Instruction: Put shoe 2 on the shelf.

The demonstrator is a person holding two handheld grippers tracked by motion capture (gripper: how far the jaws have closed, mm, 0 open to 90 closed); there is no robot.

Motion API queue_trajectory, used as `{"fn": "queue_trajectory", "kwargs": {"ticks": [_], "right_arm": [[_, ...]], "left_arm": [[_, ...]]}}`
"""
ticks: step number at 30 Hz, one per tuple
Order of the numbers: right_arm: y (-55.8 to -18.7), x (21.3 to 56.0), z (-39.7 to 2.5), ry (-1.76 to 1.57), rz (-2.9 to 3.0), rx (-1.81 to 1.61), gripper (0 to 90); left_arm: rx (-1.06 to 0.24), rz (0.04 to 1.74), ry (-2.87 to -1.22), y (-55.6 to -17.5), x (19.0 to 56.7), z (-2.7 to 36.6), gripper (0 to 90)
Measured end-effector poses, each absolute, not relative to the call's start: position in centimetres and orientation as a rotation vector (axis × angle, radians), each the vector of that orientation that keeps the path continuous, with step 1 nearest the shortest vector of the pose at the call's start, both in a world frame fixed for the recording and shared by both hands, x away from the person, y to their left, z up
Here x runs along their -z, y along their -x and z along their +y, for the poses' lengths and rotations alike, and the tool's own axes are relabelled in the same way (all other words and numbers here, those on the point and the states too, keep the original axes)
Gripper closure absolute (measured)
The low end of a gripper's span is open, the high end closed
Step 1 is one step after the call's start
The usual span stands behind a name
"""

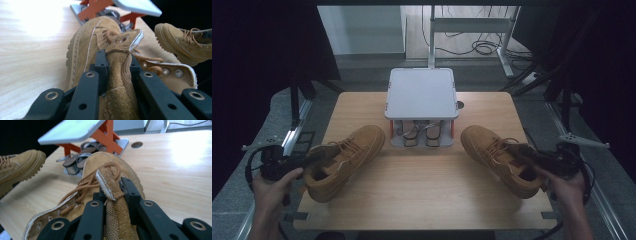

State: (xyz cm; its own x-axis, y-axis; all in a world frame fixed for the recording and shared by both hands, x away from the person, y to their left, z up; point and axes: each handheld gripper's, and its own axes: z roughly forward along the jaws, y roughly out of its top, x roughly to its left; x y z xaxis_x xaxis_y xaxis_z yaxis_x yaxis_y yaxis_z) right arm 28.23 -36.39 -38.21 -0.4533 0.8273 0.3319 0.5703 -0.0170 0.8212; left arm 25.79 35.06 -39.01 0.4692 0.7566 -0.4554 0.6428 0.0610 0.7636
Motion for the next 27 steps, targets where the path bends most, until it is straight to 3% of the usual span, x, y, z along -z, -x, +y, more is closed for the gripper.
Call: {"fn": "queue_trajectory", "kwargs": {"ticks": [27], "right_arm": [[-29.8,34.3,-37.6,-1.529,1.755,-1.595,79.8]], "left_arm": [[-0.176,1.201,-1.470,-28.0,35.0,36.2,77.3]]}}
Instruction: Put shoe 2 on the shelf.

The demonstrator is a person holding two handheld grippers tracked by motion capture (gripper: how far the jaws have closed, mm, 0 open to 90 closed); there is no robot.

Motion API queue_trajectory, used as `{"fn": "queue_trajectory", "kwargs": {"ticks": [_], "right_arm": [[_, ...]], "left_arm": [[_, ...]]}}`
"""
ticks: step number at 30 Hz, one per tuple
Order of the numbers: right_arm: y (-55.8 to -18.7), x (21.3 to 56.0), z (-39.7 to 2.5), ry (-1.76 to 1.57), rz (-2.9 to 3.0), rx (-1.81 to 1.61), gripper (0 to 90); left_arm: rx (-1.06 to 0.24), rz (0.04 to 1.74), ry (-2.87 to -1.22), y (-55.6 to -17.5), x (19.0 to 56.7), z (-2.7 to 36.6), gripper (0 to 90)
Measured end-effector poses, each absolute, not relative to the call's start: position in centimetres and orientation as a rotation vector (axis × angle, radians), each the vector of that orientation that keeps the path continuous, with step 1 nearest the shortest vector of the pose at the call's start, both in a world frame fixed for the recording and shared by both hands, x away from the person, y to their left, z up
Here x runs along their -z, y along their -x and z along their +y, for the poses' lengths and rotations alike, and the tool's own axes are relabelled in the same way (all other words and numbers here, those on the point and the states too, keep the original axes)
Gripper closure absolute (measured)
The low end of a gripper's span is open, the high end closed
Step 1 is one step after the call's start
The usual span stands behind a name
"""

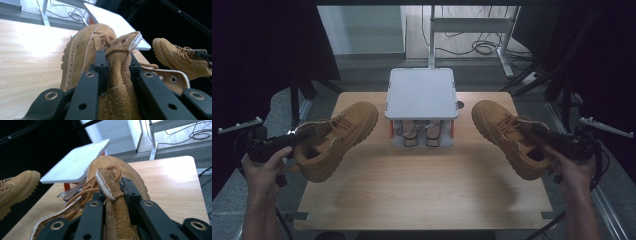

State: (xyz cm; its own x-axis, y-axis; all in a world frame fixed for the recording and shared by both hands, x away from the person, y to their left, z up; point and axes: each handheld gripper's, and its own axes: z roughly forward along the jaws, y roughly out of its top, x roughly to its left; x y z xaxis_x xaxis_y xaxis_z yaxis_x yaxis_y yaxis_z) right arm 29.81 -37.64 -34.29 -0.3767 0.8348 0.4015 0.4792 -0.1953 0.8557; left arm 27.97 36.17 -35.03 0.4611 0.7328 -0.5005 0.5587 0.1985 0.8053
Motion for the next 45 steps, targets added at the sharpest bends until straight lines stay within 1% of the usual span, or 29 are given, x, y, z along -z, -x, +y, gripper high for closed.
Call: {"fn": "queue_trajectory", "kwargs": {"ticks": [15,23,30,35,45], "right_arm": [[-32.1,31.1,-37.4,-1.540,1.670,-1.635,79.7],[-33.4,30.2,-37.0,-1.553,1.624,-1.666,79.6],[-35.1,29.2,-35.5,-1.569,1.591,-1.677,79.5],[-36.2,28.3,-34.2,-1.570,1.579,-1.687,79.4],[-38.5,28.0,-31.8,-1.604,1.554,-1.720,79.3]], "left_arm": [[-0.189,1.176,-1.421,-30.4,32.4,35.9,77.3],[-0.198,1.173,-1.385,-31.7,31.3,35.6,77.2],[-0.201,1.171,-1.346,-33.7,30.4,34.2,77.1],[-0.207,1.157,-1.352,-34.9,29.5,32.7,77.1],[-0.185,1.145,-1.346,-37.0,28.9,30.1,77.1]]}}
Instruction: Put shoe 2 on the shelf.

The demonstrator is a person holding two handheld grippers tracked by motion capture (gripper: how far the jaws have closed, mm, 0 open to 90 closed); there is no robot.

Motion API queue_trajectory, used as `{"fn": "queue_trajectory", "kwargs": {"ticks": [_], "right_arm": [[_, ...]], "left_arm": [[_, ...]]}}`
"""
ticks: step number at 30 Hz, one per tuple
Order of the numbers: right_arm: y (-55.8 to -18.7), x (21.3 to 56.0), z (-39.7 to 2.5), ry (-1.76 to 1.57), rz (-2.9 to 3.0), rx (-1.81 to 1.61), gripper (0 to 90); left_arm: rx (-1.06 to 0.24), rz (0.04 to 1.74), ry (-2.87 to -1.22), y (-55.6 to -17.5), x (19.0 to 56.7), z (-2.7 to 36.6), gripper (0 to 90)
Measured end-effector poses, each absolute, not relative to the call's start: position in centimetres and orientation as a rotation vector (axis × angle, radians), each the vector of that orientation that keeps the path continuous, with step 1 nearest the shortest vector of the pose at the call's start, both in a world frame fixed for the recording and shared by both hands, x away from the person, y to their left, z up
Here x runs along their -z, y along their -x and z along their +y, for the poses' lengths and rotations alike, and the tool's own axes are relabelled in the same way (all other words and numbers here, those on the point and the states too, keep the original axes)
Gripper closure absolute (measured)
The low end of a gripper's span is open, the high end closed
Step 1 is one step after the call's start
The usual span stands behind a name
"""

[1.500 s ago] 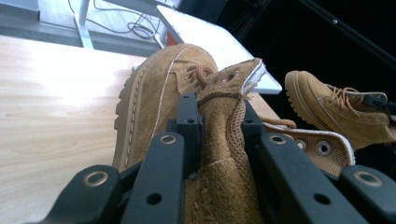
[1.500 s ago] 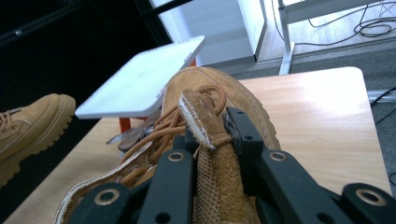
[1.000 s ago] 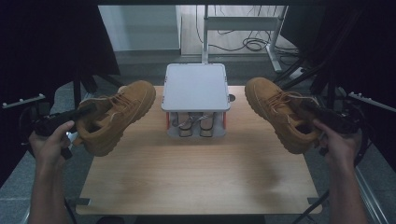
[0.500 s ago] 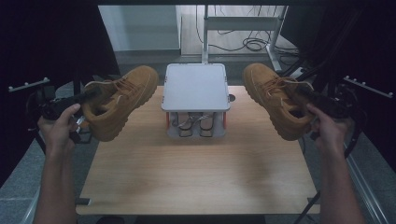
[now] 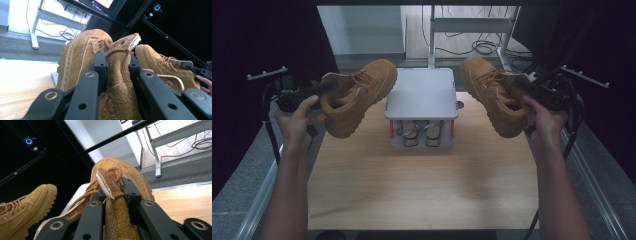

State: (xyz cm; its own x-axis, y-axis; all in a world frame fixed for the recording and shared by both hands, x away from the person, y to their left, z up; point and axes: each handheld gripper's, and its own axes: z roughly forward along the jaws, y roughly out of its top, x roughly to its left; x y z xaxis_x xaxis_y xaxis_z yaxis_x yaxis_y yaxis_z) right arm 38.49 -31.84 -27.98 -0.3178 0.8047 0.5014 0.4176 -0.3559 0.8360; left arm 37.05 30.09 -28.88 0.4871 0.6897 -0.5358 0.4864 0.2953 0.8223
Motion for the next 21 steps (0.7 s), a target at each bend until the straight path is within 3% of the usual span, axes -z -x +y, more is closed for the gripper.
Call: {"fn": "queue_trajectory", "kwargs": {"ticks": [21], "right_arm": [[-43.1,26.3,-26.5,-1.698,1.525,-1.710,78.8]], "left_arm": [[-0.155,1.206,-1.300,-42.4,27.2,25.4,76.7]]}}
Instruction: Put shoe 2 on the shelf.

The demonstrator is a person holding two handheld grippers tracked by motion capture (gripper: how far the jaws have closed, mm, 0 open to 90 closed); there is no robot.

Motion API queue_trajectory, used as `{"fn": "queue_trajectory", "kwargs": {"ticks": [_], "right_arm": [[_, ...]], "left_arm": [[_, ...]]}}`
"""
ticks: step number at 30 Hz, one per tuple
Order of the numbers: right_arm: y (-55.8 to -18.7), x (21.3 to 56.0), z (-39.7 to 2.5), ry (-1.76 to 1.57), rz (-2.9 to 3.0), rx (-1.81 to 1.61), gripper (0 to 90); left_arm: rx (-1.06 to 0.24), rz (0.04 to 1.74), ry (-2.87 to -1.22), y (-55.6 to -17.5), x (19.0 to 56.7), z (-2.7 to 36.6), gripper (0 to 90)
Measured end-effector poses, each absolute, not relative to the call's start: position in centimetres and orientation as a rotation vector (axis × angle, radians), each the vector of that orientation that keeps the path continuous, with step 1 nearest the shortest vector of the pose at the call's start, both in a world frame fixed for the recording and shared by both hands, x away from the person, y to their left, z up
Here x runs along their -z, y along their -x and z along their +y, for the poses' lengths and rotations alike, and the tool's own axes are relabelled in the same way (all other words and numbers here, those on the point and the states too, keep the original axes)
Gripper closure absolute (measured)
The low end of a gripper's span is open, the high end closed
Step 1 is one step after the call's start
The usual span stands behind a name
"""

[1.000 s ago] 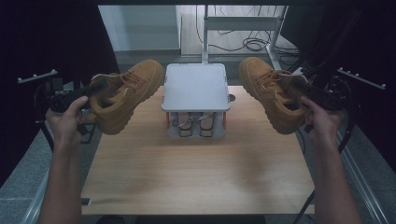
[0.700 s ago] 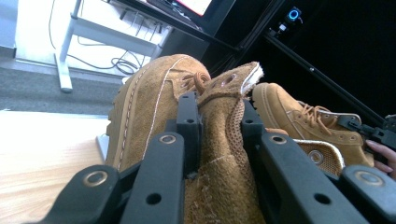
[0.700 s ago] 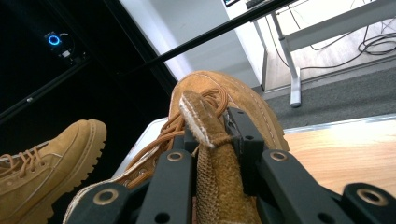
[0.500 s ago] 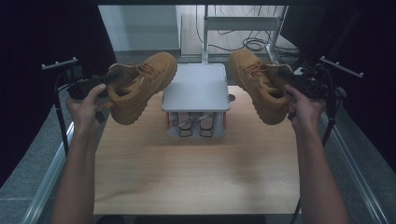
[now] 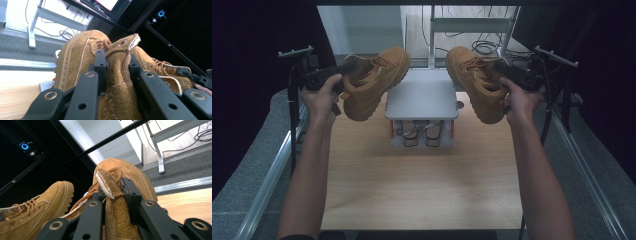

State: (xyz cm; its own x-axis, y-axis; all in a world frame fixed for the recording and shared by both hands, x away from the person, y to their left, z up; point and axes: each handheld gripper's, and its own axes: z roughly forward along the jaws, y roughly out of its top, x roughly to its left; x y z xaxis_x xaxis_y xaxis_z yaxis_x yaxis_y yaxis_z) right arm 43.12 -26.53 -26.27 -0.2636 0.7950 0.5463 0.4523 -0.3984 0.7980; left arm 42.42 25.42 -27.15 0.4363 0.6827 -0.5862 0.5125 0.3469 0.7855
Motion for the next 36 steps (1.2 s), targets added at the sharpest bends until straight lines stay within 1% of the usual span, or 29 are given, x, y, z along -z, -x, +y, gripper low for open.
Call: {"fn": "queue_trajectory", "kwargs": {"ticks": [11,20,36], "right_arm": [[-45.8,25.7,-22.5,-1.785,1.505,-1.690,78.6],[-47.5,25.7,-19.6,-1.854,1.460,-1.686,78.3],[-50.0,28.3,-16.7,-1.989,1.425,-1.675,76.1]], "left_arm": [[-0.112,1.253,-1.267,-45.1,26.4,22.2,76.4],[-0.115,1.333,-1.210,-46.8,27.5,20.6,76.2],[-0.034,1.407,-1.173,-48.5,29.3,19.5,75.0]]}}
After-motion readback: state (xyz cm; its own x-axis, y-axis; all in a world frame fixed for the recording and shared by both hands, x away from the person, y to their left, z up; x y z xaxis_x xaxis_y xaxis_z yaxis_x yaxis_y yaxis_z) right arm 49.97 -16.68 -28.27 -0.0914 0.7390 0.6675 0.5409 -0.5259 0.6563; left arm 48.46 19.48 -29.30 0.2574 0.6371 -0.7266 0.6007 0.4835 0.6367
